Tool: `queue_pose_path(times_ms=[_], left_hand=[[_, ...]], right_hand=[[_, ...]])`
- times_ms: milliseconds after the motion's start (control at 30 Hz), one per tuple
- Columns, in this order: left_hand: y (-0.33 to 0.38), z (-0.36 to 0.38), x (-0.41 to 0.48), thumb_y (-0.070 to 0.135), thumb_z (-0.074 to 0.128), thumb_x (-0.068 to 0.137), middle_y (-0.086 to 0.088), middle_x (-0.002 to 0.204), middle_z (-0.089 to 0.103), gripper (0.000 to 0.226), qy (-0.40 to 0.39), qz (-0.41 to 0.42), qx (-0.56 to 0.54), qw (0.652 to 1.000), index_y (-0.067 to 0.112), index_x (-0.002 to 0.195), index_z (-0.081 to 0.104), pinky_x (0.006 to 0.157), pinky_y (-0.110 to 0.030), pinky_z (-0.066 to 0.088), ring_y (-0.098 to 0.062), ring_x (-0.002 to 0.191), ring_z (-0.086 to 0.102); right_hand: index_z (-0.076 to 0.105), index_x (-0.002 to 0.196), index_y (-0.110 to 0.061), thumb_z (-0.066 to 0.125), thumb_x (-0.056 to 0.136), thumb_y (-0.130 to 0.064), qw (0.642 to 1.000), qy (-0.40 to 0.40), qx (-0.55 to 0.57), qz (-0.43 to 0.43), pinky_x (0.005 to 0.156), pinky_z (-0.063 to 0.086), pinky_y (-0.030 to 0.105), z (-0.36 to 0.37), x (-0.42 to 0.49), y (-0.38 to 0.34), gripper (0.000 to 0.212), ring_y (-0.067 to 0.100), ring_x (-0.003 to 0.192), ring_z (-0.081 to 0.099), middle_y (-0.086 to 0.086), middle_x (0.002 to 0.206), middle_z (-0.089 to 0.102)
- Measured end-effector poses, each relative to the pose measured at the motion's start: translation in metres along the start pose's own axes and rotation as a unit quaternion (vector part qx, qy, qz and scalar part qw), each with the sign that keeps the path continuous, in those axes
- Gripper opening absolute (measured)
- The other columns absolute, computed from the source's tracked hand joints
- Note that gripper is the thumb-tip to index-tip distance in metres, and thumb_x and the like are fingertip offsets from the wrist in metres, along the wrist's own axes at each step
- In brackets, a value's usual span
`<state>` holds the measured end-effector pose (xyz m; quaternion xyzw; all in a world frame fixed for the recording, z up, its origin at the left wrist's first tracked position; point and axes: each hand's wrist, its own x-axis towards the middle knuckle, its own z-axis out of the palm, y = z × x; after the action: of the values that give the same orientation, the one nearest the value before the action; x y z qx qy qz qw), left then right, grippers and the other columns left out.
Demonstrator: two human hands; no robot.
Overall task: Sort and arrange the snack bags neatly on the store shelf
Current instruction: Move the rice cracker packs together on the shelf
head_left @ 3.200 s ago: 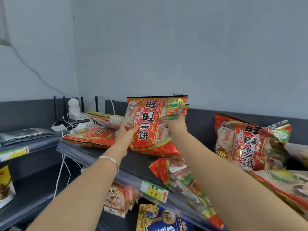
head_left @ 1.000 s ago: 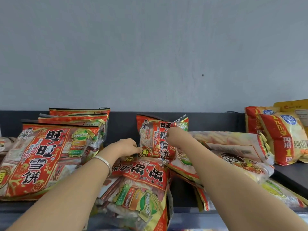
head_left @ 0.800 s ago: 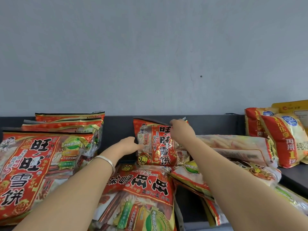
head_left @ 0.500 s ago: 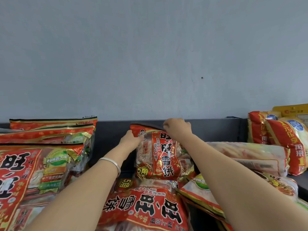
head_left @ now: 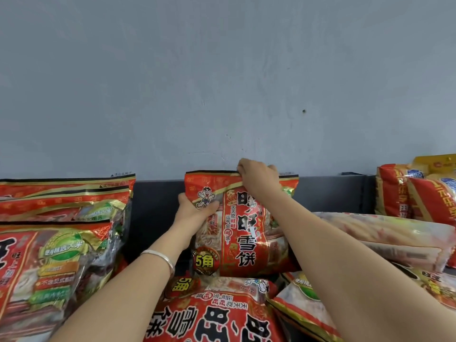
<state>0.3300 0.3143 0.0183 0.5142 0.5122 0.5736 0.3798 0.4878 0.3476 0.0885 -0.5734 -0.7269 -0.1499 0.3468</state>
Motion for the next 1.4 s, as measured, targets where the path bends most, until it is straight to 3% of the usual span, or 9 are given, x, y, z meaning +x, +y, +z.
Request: queue_pose_path(times_ms=[200,333,567,733,867,1000,1067,1200,1400], left_hand=[[-0.002,-0.013,0.002,0.024,0.072,0.082,-0.003,0.109,0.057,0.052,0.071,0.037,0.033,0.996,0.021,0.113,0.031,0.088,-0.043,0.049,-0.023,0.100,0.059],[-0.002,-0.031,0.002,0.024,0.062,0.090,-0.008,0.113,0.055,0.045,0.176,0.042,0.062,0.982,0.015,0.122,0.033,0.086,-0.043,0.048,-0.029,0.105,0.057],[-0.003,-0.044,0.000,0.017,0.061,0.090,-0.019,0.146,0.023,0.071,0.263,-0.015,0.129,0.956,0.017,0.146,0.017,0.103,-0.049,0.037,-0.041,0.129,0.036],[0.016,-0.037,-0.020,0.015,0.062,0.088,-0.015,0.135,0.034,0.041,0.322,0.087,0.207,0.920,0.010,0.122,0.039,0.089,-0.034,0.035,-0.032,0.123,0.036],[0.020,-0.034,-0.038,0.025,0.060,0.089,-0.011,0.125,0.041,0.027,0.229,0.064,0.327,0.915,0.017,0.110,0.046,0.090,-0.037,0.041,-0.031,0.113,0.045],[0.012,-0.037,-0.063,0.029,0.060,0.089,-0.010,0.127,0.047,0.022,0.058,-0.020,0.362,0.930,0.017,0.104,0.049,0.092,-0.038,0.046,-0.025,0.108,0.051],[0.009,-0.042,-0.080,0.026,0.058,0.091,-0.010,0.131,0.049,0.024,-0.008,-0.043,0.406,0.913,0.013,0.110,0.050,0.088,-0.032,0.043,-0.020,0.106,0.050],[0.001,-0.057,-0.112,0.033,0.053,0.094,-0.007,0.111,0.054,0.032,-0.057,-0.121,0.458,0.879,0.013,0.118,0.046,0.075,-0.030,0.039,-0.018,0.092,0.050],[-0.007,-0.066,-0.134,0.042,0.043,0.097,-0.013,0.148,0.035,0.064,-0.022,-0.202,0.504,0.840,0.005,0.146,0.025,0.100,-0.033,0.038,-0.029,0.131,0.041]], right_hand=[[0.049,0.092,-0.017,0.038,0.094,0.001,0.999,0.044,0.020,-0.023,0.078,0.031,0.037,0.012,-0.007,-0.018,0.022,0.025,0.078,0.049,0.001,0.084,0.056],[0.058,0.117,-0.018,0.040,0.099,-0.011,0.998,0.005,0.057,-0.039,0.092,0.033,0.042,0.016,0.000,-0.042,0.026,0.029,0.110,0.048,0.006,0.114,0.058],[0.038,0.143,-0.027,0.049,0.093,-0.010,0.996,-0.045,0.022,-0.079,0.112,0.024,0.049,0.030,-0.012,-0.051,0.054,0.037,0.139,0.025,0.010,0.150,0.030],[0.056,0.124,-0.015,0.046,0.094,-0.011,0.992,0.012,0.055,-0.112,0.094,0.047,0.039,0.012,-0.030,-0.042,0.032,0.029,0.115,0.050,0.010,0.129,0.052],[0.062,0.108,-0.005,0.048,0.098,-0.022,0.947,-0.276,0.097,-0.132,0.074,0.054,0.033,-0.006,-0.053,-0.034,0.024,0.021,0.085,0.064,0.009,0.101,0.068],[0.060,0.119,-0.003,0.043,0.102,-0.029,0.862,-0.496,0.052,-0.096,0.058,0.054,0.024,-0.014,-0.088,-0.036,0.036,0.022,0.086,0.067,0.011,0.112,0.067],[0.055,0.127,-0.002,0.038,0.102,-0.037,0.843,-0.531,0.006,-0.090,0.062,0.052,0.026,-0.014,-0.105,-0.041,0.046,0.022,0.087,0.065,0.011,0.113,0.065],[0.043,0.141,-0.008,0.028,0.101,-0.051,0.832,-0.553,0.029,-0.039,0.108,0.034,0.038,-0.010,-0.125,-0.046,0.060,0.027,0.128,0.049,0.011,0.140,0.050],[0.051,0.129,-0.016,0.048,0.089,-0.062,0.821,-0.522,0.218,0.077,0.095,0.047,0.036,0.008,-0.132,-0.043,0.061,0.020,0.096,0.064,0.004,0.112,0.066]])
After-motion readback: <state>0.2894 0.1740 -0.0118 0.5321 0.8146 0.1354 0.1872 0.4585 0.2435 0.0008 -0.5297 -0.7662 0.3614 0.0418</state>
